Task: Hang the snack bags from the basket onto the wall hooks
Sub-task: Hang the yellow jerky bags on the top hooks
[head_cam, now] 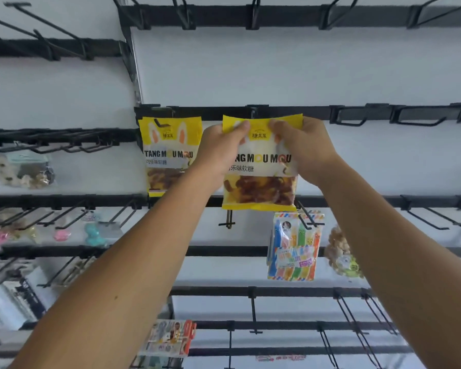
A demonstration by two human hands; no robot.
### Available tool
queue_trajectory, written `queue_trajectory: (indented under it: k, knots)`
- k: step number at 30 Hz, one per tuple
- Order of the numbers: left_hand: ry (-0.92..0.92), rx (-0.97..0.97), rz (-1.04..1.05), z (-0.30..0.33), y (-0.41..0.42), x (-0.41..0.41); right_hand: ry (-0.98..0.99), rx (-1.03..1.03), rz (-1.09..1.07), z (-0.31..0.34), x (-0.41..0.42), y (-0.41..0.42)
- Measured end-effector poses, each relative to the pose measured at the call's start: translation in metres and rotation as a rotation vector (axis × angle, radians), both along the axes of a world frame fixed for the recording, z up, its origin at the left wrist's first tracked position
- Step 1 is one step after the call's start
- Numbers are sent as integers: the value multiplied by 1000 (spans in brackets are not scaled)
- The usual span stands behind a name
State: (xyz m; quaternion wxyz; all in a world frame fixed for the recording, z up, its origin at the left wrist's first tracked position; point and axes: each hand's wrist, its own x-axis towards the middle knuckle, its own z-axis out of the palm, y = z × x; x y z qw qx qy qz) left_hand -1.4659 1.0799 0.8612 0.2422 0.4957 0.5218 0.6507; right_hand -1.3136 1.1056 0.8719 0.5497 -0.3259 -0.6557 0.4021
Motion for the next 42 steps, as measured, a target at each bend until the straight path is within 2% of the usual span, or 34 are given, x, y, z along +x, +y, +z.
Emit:
queue_trajectory:
  k: [12, 20, 30, 38, 42]
  knots:
    - [-69, 11, 11, 5, 19, -9, 46, -16, 31, 6, -10, 26]
    - [38, -22, 30, -8, 38, -12, -63, 0, -30, -8, -13, 47]
    - [10, -72, 159, -12, 73, -12, -148, 29, -200, -10, -26, 84]
    - [78, -77, 255, -17, 80, -11, -183, 55, -244, -15, -26, 96]
    - [262, -62, 348, -24, 72, -9, -158, 61, -246, -24, -22, 92]
